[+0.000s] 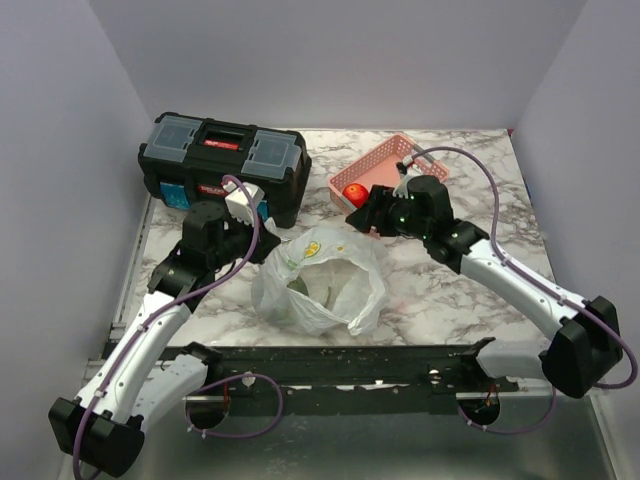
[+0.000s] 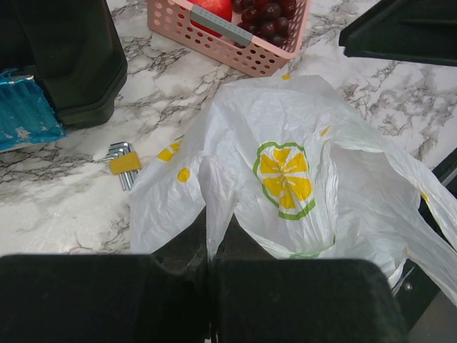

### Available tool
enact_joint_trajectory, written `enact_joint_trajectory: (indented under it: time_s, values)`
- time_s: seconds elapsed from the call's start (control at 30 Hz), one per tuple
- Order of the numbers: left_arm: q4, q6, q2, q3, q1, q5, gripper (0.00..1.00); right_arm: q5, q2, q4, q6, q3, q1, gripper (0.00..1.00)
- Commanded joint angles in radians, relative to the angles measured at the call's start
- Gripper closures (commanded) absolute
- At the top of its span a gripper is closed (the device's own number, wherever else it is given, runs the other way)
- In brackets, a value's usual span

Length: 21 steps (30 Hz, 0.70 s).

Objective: Take the fake fruits out of the plastic bag

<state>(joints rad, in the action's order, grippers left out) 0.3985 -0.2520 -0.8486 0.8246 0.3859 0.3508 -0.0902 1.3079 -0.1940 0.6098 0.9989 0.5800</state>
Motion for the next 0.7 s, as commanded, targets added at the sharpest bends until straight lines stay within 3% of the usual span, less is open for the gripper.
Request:
enact_joint_trajectory:
  time_s: [0.0,0.2,0.33,0.47,0.67]
  values:
    - [-0.019,0.007,0.004,0.013,-0.006,-0.007,1.0,-0.226,-0.072,0.21,0.035,-0.062,0.059,0.27]
    - [0.047,-0.064,0.042,-0.004,0.002,-0.083,1.0,-0.234,-0.04,0.239,-0.038,-0.044,0.272,0.23]
    - [0.201,-0.146,0.112,-0.026,0.005,-0.198,1.0,-0.226,0.011,0.311,-0.032,-0.101,0.386,0.23]
    - [0.298,-0.281,0.238,-0.106,0.006,-0.288,1.0,-0.256,0.077,0.414,-0.05,-0.178,0.471,0.23]
    - [0.29,-0.545,0.497,-0.234,0.022,-0.387,1.0,-0.202,0.206,0.494,-0.033,-0.252,0.535,0.25]
